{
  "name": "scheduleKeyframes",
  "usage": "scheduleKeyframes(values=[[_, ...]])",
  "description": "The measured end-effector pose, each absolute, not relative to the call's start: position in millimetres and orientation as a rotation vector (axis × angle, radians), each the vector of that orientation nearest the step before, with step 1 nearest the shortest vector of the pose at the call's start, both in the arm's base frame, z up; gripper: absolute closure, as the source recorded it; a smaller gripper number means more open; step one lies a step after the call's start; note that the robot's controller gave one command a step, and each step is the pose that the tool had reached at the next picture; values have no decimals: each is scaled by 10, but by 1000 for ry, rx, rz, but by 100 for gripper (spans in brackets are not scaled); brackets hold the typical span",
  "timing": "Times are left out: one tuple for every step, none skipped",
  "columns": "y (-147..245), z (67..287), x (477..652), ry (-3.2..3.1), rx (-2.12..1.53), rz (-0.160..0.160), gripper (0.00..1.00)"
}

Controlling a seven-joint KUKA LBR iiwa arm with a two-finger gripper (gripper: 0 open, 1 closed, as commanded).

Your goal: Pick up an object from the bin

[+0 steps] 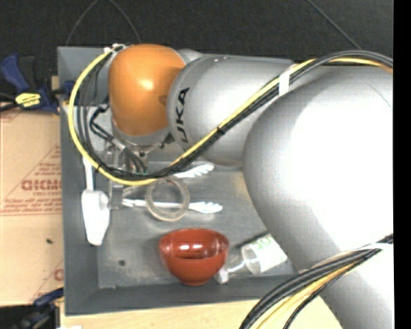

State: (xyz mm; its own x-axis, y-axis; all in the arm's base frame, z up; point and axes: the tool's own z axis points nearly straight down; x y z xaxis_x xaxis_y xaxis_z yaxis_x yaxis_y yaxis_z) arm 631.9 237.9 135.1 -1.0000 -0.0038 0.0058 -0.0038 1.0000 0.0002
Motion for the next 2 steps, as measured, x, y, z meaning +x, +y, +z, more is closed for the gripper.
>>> scheduleKeyframes(values=[[2369,1401,6344,-3144,1,-3,0],[1502,705,6510,-3127,307,0,0]])
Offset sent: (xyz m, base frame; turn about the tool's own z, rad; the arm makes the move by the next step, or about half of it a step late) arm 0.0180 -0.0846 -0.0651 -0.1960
